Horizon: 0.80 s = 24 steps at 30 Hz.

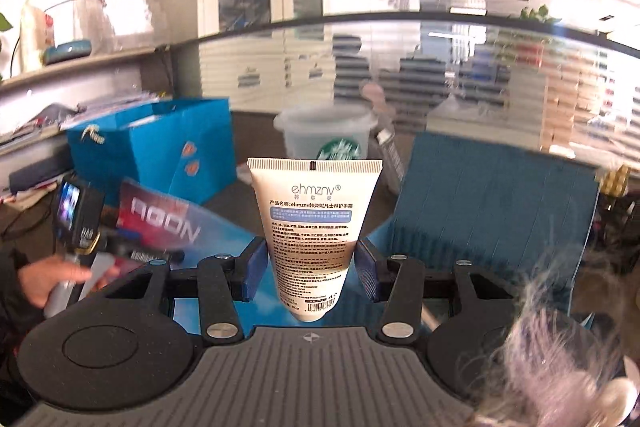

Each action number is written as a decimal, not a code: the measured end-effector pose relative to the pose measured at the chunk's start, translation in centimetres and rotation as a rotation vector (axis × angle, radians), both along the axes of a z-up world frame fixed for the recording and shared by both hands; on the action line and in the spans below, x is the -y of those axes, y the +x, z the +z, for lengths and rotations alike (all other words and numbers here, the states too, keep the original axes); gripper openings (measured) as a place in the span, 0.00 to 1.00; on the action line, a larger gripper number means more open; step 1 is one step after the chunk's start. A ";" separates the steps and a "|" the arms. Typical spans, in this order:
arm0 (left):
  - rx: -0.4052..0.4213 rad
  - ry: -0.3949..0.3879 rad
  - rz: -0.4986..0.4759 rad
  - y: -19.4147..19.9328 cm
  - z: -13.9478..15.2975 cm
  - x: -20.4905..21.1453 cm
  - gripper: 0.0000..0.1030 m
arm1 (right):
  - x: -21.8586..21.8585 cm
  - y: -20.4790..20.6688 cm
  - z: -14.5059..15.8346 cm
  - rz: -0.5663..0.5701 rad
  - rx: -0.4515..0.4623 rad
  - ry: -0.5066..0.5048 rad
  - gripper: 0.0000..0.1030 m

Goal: Organize rigid objects
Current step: 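Carry the white tube over the teal box and release it inside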

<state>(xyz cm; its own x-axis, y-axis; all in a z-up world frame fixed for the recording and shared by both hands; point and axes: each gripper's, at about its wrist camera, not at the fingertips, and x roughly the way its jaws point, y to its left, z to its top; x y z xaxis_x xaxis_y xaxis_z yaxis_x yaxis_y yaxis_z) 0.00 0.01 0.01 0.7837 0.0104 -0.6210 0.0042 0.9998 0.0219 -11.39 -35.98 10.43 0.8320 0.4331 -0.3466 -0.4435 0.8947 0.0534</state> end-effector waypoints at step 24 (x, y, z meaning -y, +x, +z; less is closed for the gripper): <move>0.000 0.000 0.000 0.0 0.0 0.0 1.00 | 3.4 8.5 -3.1 -0.177 -0.103 0.076 0.44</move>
